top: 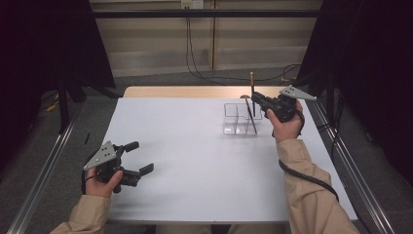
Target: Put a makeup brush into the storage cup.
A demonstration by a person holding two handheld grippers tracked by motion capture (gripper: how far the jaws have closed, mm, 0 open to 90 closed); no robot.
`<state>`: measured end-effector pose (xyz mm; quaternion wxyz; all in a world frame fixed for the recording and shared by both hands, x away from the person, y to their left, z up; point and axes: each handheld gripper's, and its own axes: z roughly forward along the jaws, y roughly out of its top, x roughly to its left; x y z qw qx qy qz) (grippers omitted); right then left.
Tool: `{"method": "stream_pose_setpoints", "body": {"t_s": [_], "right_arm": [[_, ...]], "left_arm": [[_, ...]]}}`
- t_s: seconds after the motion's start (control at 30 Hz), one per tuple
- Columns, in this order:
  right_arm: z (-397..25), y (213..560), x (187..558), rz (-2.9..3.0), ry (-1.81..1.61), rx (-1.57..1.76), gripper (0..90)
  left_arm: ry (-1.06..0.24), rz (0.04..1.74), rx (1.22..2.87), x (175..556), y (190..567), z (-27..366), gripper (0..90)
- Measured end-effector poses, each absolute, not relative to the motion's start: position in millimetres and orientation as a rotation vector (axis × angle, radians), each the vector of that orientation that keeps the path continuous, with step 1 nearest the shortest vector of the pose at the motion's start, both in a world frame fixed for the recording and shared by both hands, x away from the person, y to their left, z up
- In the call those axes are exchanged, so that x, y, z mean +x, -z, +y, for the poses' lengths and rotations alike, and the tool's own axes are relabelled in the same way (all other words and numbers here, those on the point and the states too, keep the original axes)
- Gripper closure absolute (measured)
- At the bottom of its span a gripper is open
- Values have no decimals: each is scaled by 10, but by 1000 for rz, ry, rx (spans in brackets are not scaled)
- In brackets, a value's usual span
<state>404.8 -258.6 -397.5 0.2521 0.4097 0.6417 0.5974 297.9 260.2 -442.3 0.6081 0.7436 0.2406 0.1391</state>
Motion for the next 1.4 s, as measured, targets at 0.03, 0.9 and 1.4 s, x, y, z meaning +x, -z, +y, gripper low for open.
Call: {"method": "stream_pose_setpoints", "body": {"t_s": [0.03,0.9,1.4], "right_arm": [[-2591,3976,4052,1740,-1620,1119,838],[-2617,4068,4126,1711,-1599,1149,838],[-2644,4111,4130,1692,-1579,1173,838]], "left_arm": [[-321,556,1718,2979,4422,2603,6],[-325,556,1718,2980,4420,2605,6],[-331,557,1720,2978,4418,2612,6]]}}
